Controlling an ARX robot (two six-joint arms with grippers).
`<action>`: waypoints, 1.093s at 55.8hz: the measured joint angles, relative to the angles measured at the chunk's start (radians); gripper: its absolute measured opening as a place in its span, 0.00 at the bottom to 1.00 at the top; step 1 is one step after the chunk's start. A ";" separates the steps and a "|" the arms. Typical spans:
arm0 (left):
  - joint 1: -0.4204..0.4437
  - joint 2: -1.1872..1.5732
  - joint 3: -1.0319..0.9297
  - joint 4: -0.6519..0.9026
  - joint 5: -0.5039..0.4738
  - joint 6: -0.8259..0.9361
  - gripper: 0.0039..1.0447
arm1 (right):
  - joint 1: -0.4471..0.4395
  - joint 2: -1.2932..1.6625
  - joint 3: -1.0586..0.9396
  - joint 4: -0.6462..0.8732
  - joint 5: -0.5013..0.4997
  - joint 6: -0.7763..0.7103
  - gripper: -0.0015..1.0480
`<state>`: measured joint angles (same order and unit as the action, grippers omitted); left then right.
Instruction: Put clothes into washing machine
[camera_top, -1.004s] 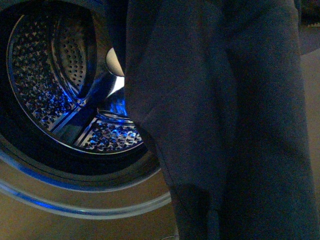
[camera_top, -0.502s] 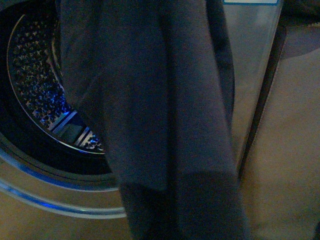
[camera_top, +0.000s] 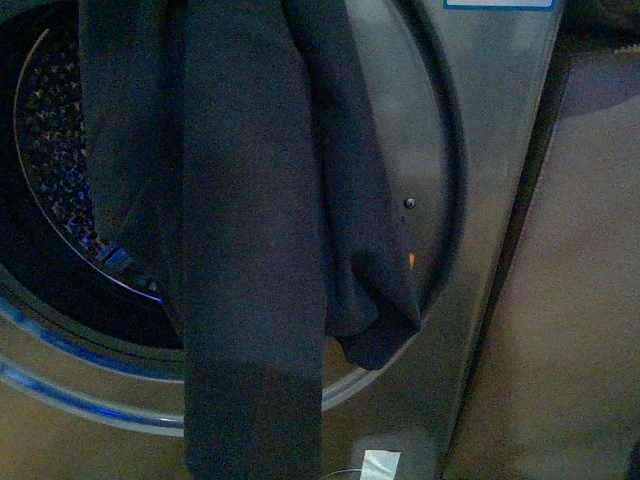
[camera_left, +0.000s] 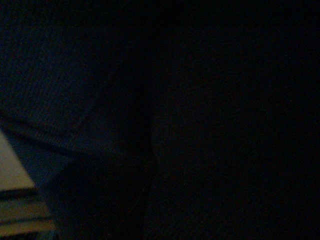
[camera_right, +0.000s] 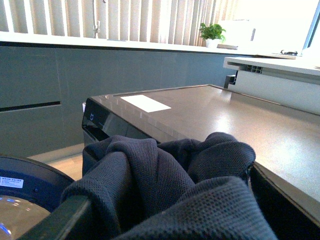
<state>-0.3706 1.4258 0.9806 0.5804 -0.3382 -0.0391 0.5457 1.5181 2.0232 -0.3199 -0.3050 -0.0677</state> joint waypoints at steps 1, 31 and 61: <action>0.003 0.000 -0.004 -0.002 0.001 -0.006 0.12 | 0.000 0.000 0.000 0.000 0.000 0.001 0.95; 0.075 -0.009 -0.155 0.050 0.110 -0.102 0.12 | 0.028 -0.046 -0.074 0.111 0.221 -0.039 0.93; 0.108 0.032 -0.366 0.196 0.193 -0.058 0.12 | -0.082 -0.924 -1.281 0.193 0.747 0.127 0.81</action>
<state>-0.2623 1.4582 0.6144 0.7769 -0.1448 -0.0971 0.4633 0.5941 0.7418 -0.1265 0.4416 0.0597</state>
